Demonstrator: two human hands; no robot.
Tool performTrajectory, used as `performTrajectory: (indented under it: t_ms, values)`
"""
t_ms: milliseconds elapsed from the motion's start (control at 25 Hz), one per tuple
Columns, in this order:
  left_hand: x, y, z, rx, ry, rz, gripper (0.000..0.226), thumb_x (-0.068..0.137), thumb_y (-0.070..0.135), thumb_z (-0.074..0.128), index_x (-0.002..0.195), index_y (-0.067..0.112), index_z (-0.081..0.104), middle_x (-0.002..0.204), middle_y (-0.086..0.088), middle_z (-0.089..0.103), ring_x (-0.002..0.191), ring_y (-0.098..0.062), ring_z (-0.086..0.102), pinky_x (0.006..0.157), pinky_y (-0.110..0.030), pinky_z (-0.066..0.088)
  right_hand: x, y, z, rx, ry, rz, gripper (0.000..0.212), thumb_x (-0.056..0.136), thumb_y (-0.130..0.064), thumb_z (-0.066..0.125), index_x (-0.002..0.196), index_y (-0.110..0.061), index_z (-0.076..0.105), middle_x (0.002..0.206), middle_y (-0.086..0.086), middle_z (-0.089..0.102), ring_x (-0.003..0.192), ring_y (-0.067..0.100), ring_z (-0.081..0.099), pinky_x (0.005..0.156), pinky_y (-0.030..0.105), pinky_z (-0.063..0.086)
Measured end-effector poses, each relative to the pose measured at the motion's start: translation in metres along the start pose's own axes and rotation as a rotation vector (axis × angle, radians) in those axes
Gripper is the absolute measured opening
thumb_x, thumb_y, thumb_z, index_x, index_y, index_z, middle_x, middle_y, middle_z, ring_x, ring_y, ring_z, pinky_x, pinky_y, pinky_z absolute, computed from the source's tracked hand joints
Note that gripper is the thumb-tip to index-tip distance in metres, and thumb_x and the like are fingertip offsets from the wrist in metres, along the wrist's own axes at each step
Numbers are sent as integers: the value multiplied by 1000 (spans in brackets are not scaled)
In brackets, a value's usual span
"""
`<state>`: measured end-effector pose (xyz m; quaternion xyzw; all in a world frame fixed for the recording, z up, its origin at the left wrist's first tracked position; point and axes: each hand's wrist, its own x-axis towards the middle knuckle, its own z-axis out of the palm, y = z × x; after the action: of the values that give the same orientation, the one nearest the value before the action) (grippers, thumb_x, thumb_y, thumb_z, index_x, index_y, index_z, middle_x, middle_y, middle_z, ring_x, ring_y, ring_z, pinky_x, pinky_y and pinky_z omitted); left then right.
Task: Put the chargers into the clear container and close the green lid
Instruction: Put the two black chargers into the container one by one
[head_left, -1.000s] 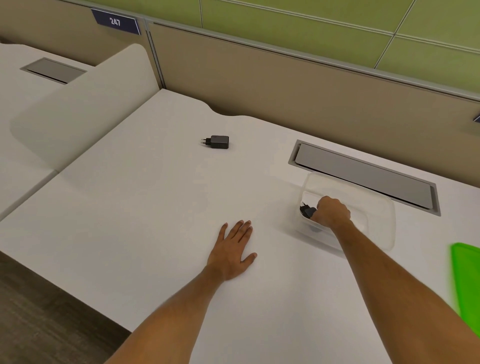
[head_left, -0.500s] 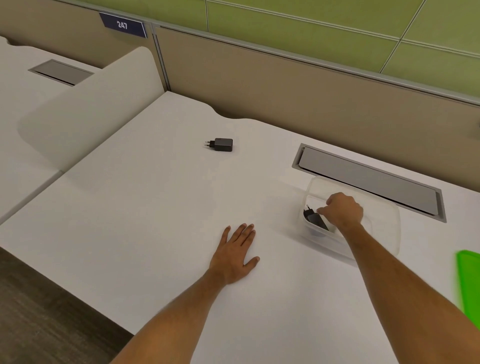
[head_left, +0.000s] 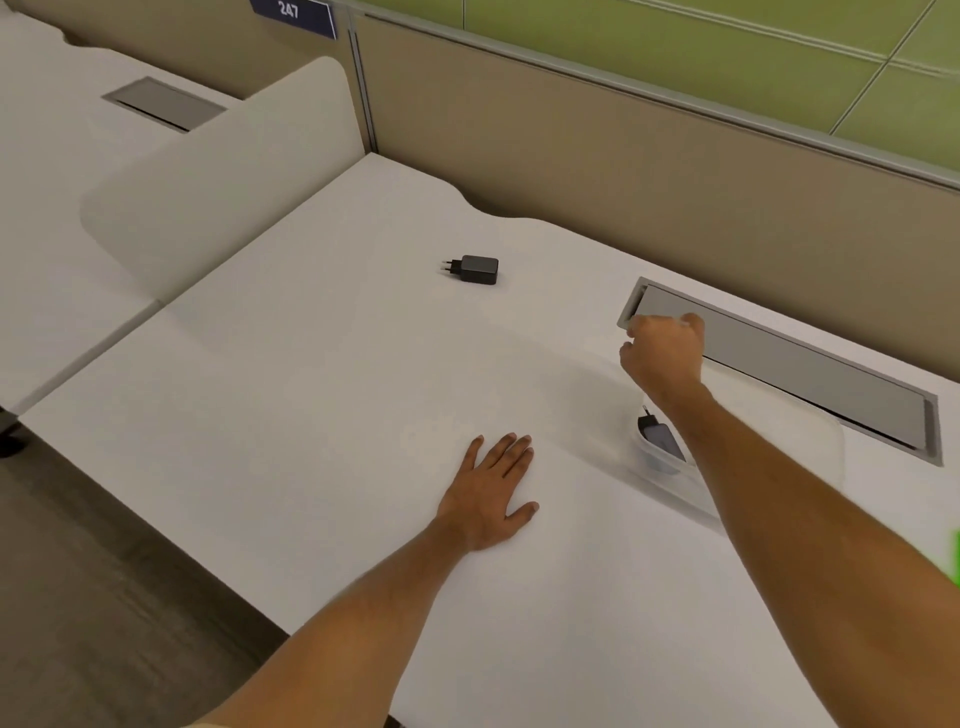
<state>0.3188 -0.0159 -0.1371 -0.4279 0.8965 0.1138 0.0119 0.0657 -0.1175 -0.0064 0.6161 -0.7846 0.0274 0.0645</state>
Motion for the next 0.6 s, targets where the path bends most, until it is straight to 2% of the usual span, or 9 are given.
performTrajectory:
  t_ms: [160, 320, 600]
  values:
    - [1, 0, 0, -4, -7, 0, 73, 93, 58, 19, 152, 17, 7, 162, 3, 1, 148, -13, -6, 120, -47, -5, 22, -37, 4, 5, 12, -118, 20, 82, -9, 54, 96, -9, 69, 84, 9, 72, 79, 30, 65, 105, 42, 27]
    - [2, -1, 3, -11, -2, 3, 73, 93, 58, 21, 152, 17, 6, 162, 2, 0, 148, -13, -7, 119, -47, -6, 39, -69, 11, 53, -33, -190, 21, 82, -9, 54, 98, -10, 68, 87, 9, 72, 83, 28, 66, 111, 41, 23]
    - [3, -3, 6, -31, -4, 0, 74, 93, 59, 23, 151, 17, 6, 162, 2, -2, 147, -12, -9, 119, -47, -6, 70, -107, 30, 67, -90, -267, 23, 86, -13, 54, 106, -12, 66, 96, 7, 71, 90, 25, 66, 112, 41, 21]
